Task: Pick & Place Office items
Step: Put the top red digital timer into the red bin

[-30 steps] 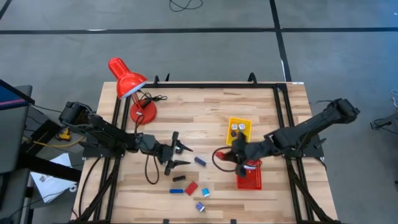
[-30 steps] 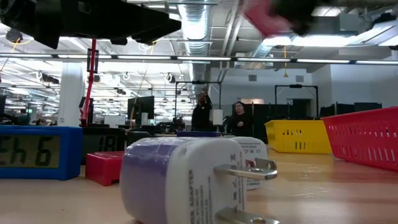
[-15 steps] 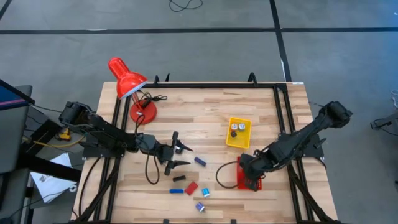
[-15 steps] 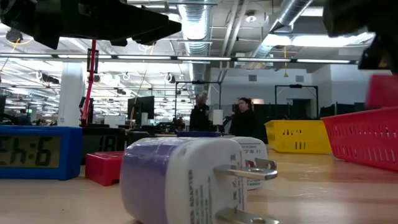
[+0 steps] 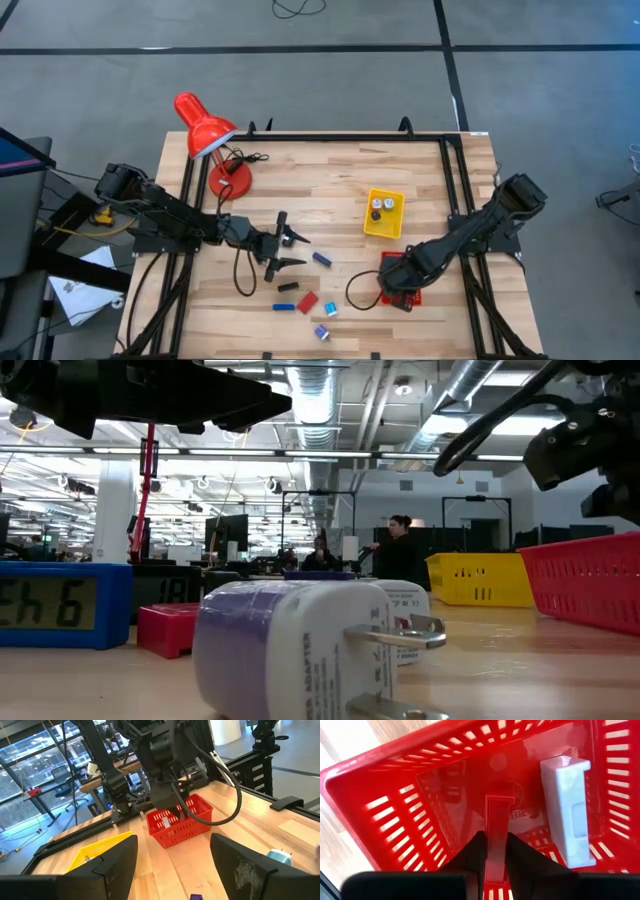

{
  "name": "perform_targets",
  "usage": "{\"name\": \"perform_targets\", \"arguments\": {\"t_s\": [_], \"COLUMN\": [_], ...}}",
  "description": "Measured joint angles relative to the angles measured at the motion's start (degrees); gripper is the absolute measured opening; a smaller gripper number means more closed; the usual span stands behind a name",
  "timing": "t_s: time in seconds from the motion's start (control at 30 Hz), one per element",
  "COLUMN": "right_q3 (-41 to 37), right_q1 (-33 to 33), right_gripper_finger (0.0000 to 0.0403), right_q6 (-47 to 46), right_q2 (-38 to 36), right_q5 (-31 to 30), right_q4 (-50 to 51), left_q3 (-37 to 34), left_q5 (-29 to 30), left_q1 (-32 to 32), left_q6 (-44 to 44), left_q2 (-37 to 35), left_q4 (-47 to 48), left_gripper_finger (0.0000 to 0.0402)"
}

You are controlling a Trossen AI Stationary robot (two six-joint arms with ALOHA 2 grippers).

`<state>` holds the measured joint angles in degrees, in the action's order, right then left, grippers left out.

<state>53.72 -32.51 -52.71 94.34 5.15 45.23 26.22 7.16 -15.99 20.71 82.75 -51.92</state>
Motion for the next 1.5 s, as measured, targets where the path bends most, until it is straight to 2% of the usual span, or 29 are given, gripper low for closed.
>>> {"name": "perform_targets", "arguments": {"t_s": [0.2, 0.77, 1.0, 1.3, 1.5], "right_q3": [-0.2, -0.4, -1.0, -1.0, -1.0], "right_q1": [0.0, 0.0, 0.0, -0.1, -0.1], "right_gripper_finger": [0.0064, 0.0069, 0.0069, 0.0069, 0.0069], "right_q6": [0.2, 0.2, 0.2, 0.2, 0.9], "right_q2": [-0.5, -3.3, -3.1, -3.1, -3.1], "right_q5": [-0.2, -0.7, -2.6, -2.6, -5.3], "right_q4": [-0.2, -1.0, -5.0, -2.6, -0.9], "left_q3": [0.0, 0.0, 0.0, 0.0, 0.0], "left_q5": [0.0, 0.0, 0.0, 0.0, 0.0], "left_q1": [0.0, 0.0, 0.0, 0.0, 0.0], "left_q6": [0.0, 0.0, 0.0, 0.0, 0.0], "left_q2": [0.0, 0.0, 0.0, 0.0, 0.0], "left_q4": [0.0, 0.0, 0.0, 0.0, 0.0], "left_gripper_finger": [0.0239, 0.0241, 0.024, 0.0239, 0.0241]}}
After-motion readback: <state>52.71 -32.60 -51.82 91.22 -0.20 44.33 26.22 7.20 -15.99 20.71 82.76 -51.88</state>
